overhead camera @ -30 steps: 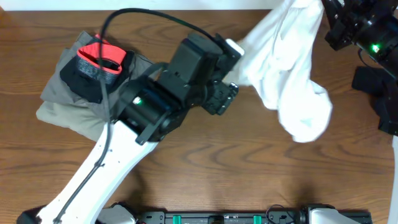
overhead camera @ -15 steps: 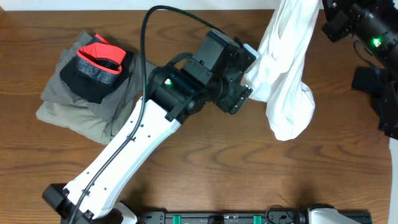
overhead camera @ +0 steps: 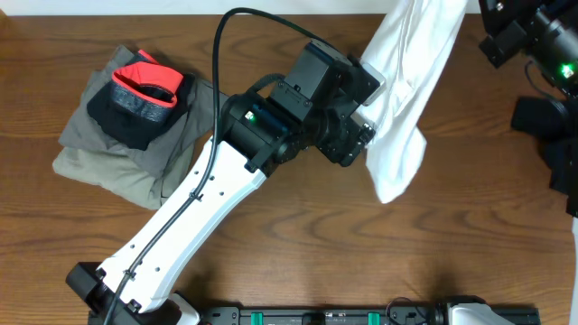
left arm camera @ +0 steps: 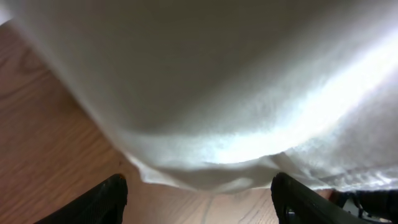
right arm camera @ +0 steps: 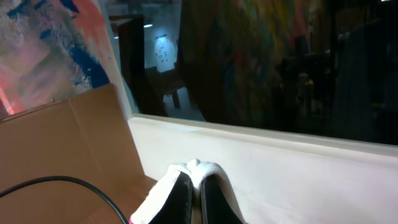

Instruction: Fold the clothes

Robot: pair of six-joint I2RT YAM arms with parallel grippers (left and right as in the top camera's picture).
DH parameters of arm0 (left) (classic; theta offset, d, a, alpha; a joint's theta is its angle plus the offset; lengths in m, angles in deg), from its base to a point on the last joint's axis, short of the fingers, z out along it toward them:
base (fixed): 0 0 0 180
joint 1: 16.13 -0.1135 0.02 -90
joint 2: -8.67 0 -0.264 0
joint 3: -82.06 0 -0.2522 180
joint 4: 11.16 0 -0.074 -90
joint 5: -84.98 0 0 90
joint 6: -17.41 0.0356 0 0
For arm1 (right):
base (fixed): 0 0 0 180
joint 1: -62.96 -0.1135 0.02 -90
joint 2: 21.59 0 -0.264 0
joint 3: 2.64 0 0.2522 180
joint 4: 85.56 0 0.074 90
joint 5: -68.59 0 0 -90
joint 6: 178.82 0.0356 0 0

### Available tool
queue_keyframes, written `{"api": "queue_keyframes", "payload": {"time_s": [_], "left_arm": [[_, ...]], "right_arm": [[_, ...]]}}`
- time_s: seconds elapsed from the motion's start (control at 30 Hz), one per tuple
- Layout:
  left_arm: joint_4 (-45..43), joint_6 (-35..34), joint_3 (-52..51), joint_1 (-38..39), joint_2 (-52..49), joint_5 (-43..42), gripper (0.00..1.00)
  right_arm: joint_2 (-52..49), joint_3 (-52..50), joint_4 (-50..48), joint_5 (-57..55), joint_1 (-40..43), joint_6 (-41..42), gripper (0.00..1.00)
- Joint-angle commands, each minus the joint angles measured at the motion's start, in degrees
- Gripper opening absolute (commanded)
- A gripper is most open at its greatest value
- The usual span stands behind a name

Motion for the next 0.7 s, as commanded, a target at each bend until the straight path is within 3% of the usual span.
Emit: {"api": "queue_keyframes", "payload": {"time_s": [0.0,0.23,0.4,0.43,0.67], "left_arm": [[0.1,0.1,-0.6,0.1,0.7,-1.3,0.76],[0.9,1.5,-0.6,0.2,0.7,-6.1,0.76],[2.8,4.5,-0.6,0.2,2.5,-5.9,0.77],[2.8,4.9,-0.6,0.2,3.1,-5.9,0.8],[2.1,5.5,-0.6,0.2,4.3,-2.6,0.82]], "right_arm": [[0.7,0.7,-1.1,-0.7,-0.5,1.3,0.01],[0.7,0.7,-8.3,-0.8,-0.5,3.3,0.01],[0.6,0.7,-8.1,-3.3,-0.5,3.9,0.01],[0.6,0.7,-8.0,-3.7,-0.5,4.0,0.01],[0.4,0.7,-11.0,-6.1,-0.5,10.4,0.01]]}}
